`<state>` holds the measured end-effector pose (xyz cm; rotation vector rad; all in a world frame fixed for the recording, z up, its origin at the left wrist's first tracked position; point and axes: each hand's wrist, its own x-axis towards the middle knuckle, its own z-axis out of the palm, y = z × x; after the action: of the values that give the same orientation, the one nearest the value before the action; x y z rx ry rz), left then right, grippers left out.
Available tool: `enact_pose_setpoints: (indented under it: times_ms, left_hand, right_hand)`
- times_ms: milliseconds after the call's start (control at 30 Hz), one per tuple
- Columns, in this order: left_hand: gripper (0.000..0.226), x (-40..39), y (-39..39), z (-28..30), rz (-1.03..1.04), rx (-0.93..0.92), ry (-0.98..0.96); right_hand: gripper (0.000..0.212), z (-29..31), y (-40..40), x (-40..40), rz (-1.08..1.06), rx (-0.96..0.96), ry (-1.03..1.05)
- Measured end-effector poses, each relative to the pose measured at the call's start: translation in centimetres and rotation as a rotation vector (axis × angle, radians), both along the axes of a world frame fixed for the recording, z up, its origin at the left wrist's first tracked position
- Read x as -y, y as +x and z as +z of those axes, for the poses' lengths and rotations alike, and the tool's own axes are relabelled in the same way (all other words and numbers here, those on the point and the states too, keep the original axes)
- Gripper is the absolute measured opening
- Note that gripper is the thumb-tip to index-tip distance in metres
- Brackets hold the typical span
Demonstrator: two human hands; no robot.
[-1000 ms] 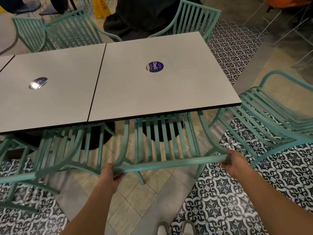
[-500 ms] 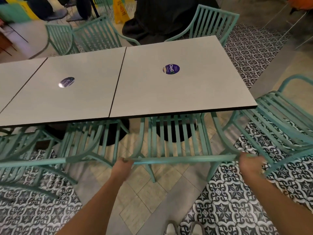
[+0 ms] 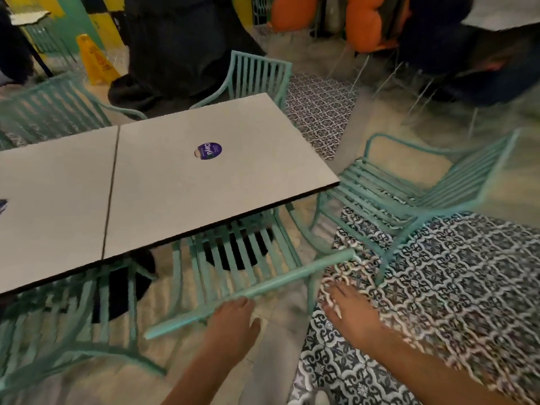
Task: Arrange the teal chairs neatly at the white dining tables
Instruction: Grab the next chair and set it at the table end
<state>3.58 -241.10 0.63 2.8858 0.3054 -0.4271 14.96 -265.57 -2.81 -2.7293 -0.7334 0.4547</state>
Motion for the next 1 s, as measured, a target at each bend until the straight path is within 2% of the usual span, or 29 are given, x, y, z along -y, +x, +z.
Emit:
enact_pose_setpoints:
  times_ms: [167,300,400,567,733,1000]
  left_hand:
    - [0.037,6.3,6.3,1.3,-0.226,0.145,0.003]
    - [0.036,12.3,12.0,4.0,-0.352,0.105,0.073]
    - [0.040,18.1,16.7,5.7,-0.457,0.165,0.107]
    - [0.038,27.1,24.4,7.2,-0.508,0.224,0.119]
    - [0.038,36.0,31.9,8.9,-0.547,0.290,0.101]
    - [0.038,45.8,45.5,9.2,-0.538,0.337,0.167]
  right_hand:
    - [0.051,1.4,1.9,8.3,-0.146,0.031,0.013]
    - [0.050,3.0,5.1,15.8,-0.290,0.084,0.050]
    - [0.051,5.1,8.3,21.5,-0.352,0.135,0.056]
    - [0.052,8.3,14.4,29.8,-0.359,0.247,0.085]
    - [0.054,10.8,20.3,37.6,-0.364,0.278,0.061]
    - [0.058,10.6,31.9,45.5,-0.343,0.353,0.040]
